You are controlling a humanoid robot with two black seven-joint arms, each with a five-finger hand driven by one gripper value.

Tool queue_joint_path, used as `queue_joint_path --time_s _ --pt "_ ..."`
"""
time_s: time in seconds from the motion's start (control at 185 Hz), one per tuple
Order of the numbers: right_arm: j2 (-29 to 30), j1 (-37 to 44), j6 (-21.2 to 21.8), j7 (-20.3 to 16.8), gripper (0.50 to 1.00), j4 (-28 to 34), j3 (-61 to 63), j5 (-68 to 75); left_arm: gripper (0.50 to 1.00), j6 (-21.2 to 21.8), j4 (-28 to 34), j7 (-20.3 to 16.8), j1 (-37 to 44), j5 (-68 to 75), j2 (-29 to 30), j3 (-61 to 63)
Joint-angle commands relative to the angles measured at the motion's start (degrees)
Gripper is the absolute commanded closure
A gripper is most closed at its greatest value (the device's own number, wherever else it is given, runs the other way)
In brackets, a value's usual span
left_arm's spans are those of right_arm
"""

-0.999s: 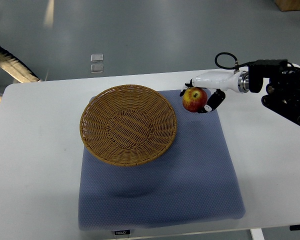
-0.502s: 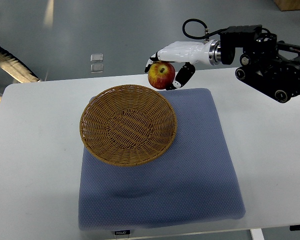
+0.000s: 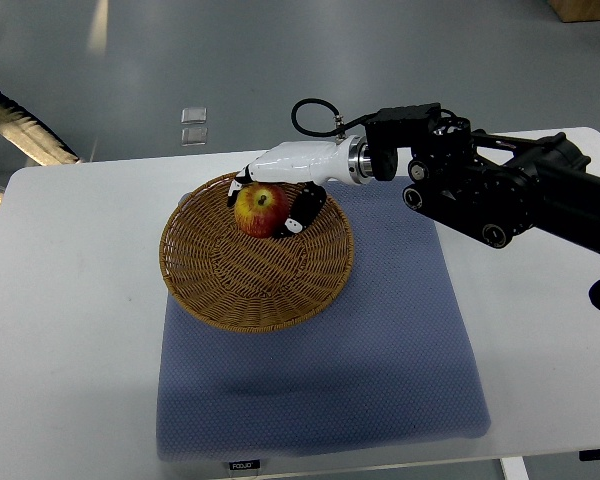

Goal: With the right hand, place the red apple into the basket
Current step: 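Lower the apple into the basket and open the right hand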

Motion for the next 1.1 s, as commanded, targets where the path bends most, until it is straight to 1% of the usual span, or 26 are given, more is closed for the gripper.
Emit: queue_joint_path --time_s 0.0,0.113,0.119,0.151,0.405,0.464,0.513,0.518,0.594,0.648,0.653,0.734,0.896,0.902,0.94,1.096 --pt "0.4 -1.5 -0.1 0.0 0.752 -0.3 0.0 -0.1 0.5 0.0 0.0 0.0 0.0 0.0 0.0 0.0" --pt "1.0 -2.5 -0.3 0.0 0.75 -1.2 0.0 -0.1 0.5 0.0 0.1 0.0 0.0 0.1 0.0 0.0" --pt "1.9 -3.2 -0.4 0.0 0.748 -1.7 0.0 -0.2 0.5 0.0 0.0 0.0 0.0 0.1 0.0 0.0" --pt "2.3 -3.7 -0.5 0.0 0.748 -1.8 0.0 -0.3 0.5 0.0 0.0 0.0 0.0 0.0 0.0 0.0" --pt "3.6 -5.3 -1.0 0.0 0.742 -2.8 0.1 -0.3 0.5 0.0 0.0 0.0 0.0 0.1 0.0 0.0" --pt "3.8 -5.5 -1.0 0.0 0.722 -3.2 0.3 -0.2 0.5 0.0 0.0 0.0 0.0 0.1 0.0 0.0" --pt "3.8 -5.5 -1.1 0.0 0.722 -3.2 0.3 -0.2 0.5 0.0 0.0 0.0 0.0 0.1 0.0 0.0" --pt "3.8 -5.8 -1.1 0.0 0.714 -3.2 0.5 -0.2 0.5 0.0 0.0 0.0 0.0 0.1 0.0 0.0" --pt "3.8 -5.9 -1.9 0.0 0.697 -3.2 0.5 -0.1 0.5 0.0 0.0 0.0 0.0 0.1 0.0 0.0" --pt "3.8 -5.9 -1.9 0.0 0.697 -3.2 0.5 -0.1 0.5 0.0 0.0 0.0 0.0 0.1 0.0 0.0" --pt "3.8 -5.9 -2.2 0.0 0.681 -3.2 0.6 -0.1 0.5 0.0 0.0 0.0 0.0 0.0 0.0 0.0" --pt "3.8 -5.9 -2.5 0.0 0.65 -3.2 0.6 0.0 0.5 0.0 0.0 0.0 0.0 0.1 0.0 0.0" --pt "3.8 -5.9 -2.5 0.0 0.64 -3.2 0.7 0.1 0.5 0.0 0.0 0.0 0.0 0.0 0.0 0.0" --pt "3.8 -5.9 -2.5 0.1 0.63 -3.2 0.7 0.2 0.5 0.0 0.1 0.0 0.0 0.1 0.0 0.0" --pt "3.8 -6.0 -2.6 0.1 0.603 -3.2 0.7 0.4 0.5 0.0 0.0 0.0 0.0 0.1 0.0 0.0" --pt "3.8 -5.9 -2.6 0.1 0.595 -3.2 0.8 0.5 0.5 0.0 0.0 0.0 0.0 0.0 0.0 0.0"
